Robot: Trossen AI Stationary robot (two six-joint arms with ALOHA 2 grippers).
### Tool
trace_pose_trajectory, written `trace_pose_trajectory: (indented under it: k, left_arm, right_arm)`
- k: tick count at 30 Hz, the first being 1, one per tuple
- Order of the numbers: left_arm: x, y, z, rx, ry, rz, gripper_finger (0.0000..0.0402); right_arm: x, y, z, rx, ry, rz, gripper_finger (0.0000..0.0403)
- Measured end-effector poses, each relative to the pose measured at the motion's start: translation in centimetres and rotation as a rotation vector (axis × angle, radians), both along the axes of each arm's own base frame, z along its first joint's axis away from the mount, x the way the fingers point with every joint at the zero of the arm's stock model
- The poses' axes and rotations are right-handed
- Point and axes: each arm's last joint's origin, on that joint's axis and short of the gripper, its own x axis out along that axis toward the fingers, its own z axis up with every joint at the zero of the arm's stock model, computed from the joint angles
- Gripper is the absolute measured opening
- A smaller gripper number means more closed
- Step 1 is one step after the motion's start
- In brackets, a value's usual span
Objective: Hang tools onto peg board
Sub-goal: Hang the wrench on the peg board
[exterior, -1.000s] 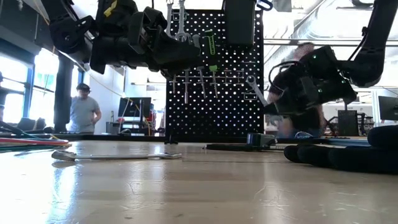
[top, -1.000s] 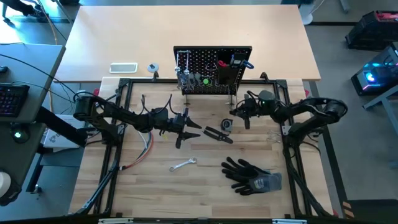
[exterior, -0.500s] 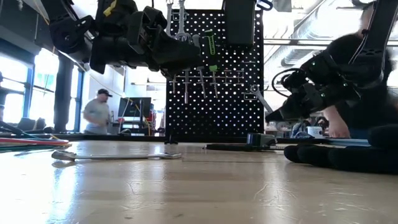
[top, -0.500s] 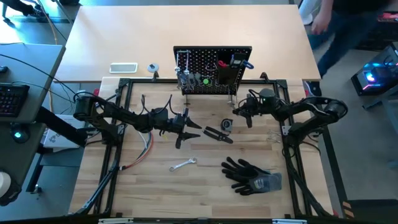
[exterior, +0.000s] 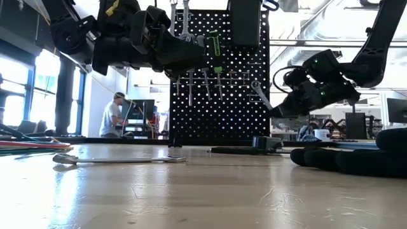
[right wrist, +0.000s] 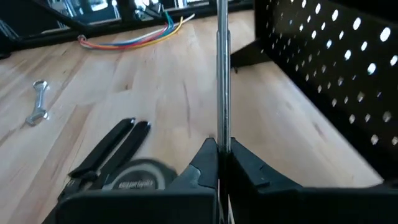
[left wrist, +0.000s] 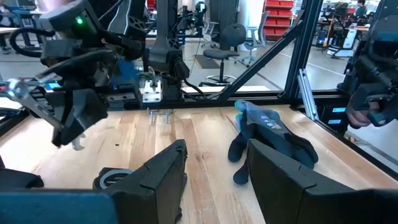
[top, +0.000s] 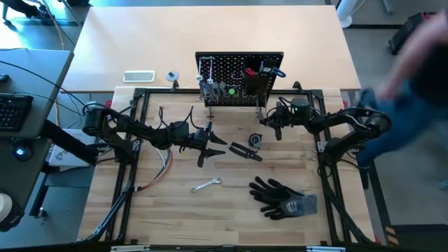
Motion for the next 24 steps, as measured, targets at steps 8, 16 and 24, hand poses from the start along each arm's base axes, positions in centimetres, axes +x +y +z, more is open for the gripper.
trace_pose_trajectory:
  k: [8, 16, 24]
  left_arm:
    - [0.0, -0.1, 0.0, -0.01, 0.005, -0.004, 0.0165]
    - [0.0, -0.2, 0.0, -0.008, 0.006, -0.007, 0.0165]
    - [0.0, -1.1, -0.8, -0.017, 0.084, -0.035, 0.0165]
  right_arm:
    - [0.1, -0.3, -0.2, 0.013, 0.059, -0.07, 0.0009]
    - [0.1, -0.4, -0.2, 0.032, 0.061, -0.094, 0.0022]
    - [0.1, -0.4, -0.2, 0.076, 0.059, -0.134, 0.0105]
